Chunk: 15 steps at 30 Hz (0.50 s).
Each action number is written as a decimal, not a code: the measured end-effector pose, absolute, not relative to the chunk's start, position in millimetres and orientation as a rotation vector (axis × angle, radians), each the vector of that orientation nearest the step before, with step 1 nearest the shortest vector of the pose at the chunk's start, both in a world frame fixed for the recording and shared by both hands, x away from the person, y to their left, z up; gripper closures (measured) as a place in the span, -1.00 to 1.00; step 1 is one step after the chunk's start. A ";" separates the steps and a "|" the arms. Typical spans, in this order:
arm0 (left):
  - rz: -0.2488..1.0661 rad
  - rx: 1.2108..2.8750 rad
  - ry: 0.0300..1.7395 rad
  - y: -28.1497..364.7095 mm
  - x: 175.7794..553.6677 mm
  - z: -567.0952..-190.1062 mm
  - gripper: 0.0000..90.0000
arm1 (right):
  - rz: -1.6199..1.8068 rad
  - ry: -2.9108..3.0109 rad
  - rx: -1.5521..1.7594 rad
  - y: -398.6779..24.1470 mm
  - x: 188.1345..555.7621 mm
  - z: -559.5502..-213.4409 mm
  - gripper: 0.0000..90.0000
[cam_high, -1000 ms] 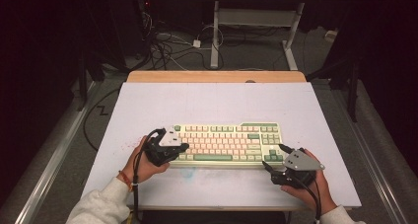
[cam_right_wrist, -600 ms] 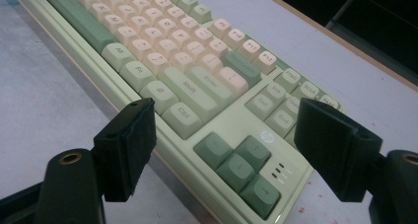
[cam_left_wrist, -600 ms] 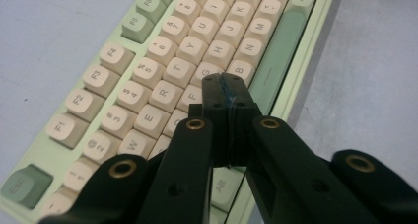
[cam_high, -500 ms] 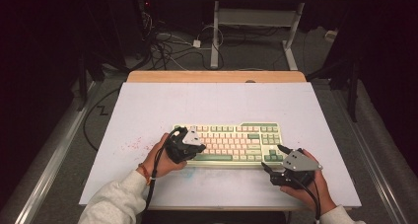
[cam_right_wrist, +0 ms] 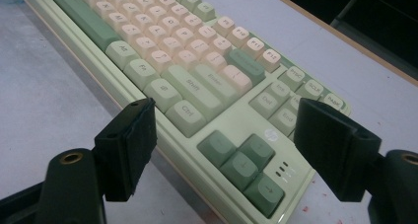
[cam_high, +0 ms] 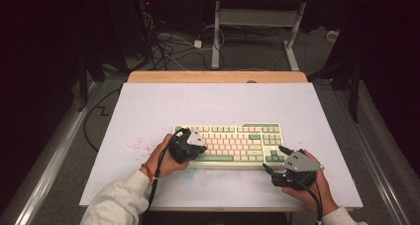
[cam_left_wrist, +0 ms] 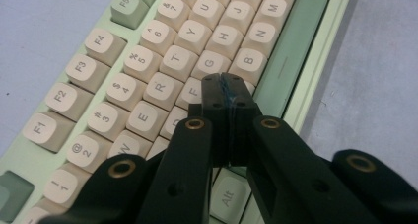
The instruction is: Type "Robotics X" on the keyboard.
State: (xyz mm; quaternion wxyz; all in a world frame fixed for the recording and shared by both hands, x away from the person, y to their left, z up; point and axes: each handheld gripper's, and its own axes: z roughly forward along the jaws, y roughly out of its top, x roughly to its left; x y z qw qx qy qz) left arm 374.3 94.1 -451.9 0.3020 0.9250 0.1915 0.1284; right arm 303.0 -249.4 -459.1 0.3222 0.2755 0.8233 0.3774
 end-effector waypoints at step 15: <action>0.370 2.446 0.503 95.9 372.4 -450.8 0.95 | 0.988 2.159 0.723 -249.5 301.9 -457.5 -0.44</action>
